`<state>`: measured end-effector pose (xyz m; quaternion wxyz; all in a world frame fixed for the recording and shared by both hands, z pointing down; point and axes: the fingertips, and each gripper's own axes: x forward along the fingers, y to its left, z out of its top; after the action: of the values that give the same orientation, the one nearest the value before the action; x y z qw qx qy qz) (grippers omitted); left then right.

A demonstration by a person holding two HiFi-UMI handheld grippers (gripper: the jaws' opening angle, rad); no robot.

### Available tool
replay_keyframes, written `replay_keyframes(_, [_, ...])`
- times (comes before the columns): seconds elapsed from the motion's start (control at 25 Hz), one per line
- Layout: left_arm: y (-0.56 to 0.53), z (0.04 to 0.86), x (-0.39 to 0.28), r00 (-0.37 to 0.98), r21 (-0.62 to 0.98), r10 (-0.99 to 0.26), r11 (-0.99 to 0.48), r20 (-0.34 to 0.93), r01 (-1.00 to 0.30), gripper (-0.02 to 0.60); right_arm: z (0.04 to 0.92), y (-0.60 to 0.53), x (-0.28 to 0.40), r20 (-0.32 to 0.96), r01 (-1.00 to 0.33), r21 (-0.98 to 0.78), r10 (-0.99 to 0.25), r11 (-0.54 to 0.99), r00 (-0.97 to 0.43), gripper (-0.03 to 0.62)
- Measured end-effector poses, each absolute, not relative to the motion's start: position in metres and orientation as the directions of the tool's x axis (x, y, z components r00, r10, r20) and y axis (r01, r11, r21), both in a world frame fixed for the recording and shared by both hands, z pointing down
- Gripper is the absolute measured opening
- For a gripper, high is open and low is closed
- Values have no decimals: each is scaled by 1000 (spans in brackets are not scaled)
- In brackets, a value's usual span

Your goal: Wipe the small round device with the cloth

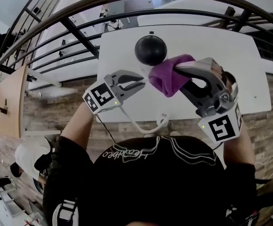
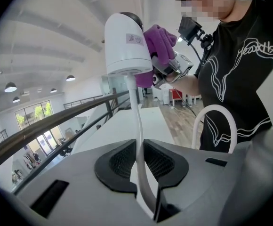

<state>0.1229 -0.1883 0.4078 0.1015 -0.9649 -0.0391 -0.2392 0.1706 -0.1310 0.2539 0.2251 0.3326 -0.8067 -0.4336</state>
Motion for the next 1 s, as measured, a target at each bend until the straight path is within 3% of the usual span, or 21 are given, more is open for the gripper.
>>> replay_keyframes(0.52, [-193, 410, 123, 872, -192, -45, -980, 488, 57, 60, 291, -135, 172, 97, -373, 742, -641, 556, -762, 66])
replay_keyframes(0.76, [-193, 408, 125, 874, -175, -47, -984, 484, 44, 60, 317, -134, 183, 157, -370, 692, -630, 620, -761, 66])
replay_keyframes(1.0, [-193, 408, 127, 870, -173, -58, -984, 490, 32, 60, 326, -133, 208, 140, -432, 618, -632, 657, -762, 66])
